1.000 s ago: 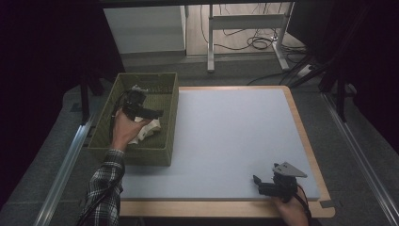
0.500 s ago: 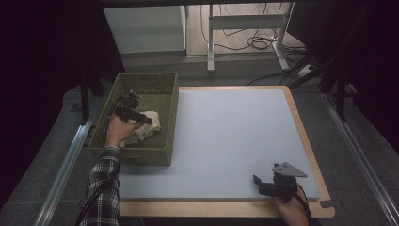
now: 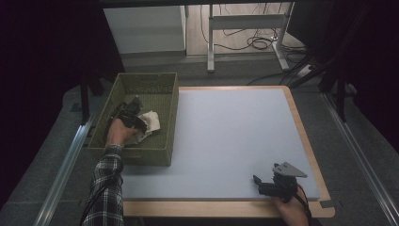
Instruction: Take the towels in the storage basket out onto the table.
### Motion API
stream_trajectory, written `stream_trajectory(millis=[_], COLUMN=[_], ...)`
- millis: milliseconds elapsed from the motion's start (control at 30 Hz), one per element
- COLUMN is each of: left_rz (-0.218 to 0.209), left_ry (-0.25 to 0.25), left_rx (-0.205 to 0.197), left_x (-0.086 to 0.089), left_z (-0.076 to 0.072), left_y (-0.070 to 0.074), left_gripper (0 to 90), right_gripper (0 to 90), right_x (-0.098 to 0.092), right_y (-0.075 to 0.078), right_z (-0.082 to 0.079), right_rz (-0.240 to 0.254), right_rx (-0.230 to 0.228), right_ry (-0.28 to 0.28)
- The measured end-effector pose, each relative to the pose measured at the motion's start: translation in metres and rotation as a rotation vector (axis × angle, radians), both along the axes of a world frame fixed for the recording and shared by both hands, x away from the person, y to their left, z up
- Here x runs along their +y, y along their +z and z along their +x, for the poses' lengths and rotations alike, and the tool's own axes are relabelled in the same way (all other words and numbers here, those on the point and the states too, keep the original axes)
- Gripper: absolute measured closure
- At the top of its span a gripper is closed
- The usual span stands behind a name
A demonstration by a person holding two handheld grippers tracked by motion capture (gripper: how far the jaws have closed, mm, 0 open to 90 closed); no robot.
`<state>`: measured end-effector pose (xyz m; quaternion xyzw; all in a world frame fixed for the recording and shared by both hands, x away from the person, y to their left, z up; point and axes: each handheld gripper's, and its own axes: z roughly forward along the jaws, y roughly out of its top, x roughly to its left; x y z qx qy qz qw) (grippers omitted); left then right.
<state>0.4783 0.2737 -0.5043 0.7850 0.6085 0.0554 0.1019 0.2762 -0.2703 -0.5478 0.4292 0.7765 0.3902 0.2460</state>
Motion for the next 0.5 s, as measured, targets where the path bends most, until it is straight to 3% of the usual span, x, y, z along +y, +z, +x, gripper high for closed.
stream_trajectory(millis=[133, 167, 333, 367, 400, 500], left_rz=[0.042, 0.043, 0.019, -0.022, -0.022, -0.069], left_ry=[-0.015, -0.02, -0.018, -0.008, -0.008, -0.025], left_rx=[-0.003, -0.002, -0.031, -0.064, -0.064, -0.112], left_x=[0.0, 0.0, 0.003, 0.007, 0.007, 0.011], left_z=[-0.002, -0.002, -0.002, -0.004, -0.004, -0.009], left_y=[0.004, 0.004, 0.01, 0.018, 0.018, 0.034], left_gripper=[69.6, 72.3, 75.5, 75.5, 75.5, 75.5], right_gripper=[5.1, 5.1, 5.1, 5.1, 5.1, 5.1], right_x=[0.0, 0.0, 0.0, 0.0, 0.0, 0.0], right_y=[0.0, 0.0, 0.0, 0.0, 0.0, 0.0], right_z=[0.0, 0.0, 0.0, 0.0, 0.0, 0.0], right_rz=[0.0, 0.001, 0.0, 0.0, 0.0, -0.001], right_rx=[0.0, 0.0, 0.0, 0.0, 0.0, 0.0], right_ry=[0.002, 0.002, 0.002, 0.0, 0.0, 0.001])
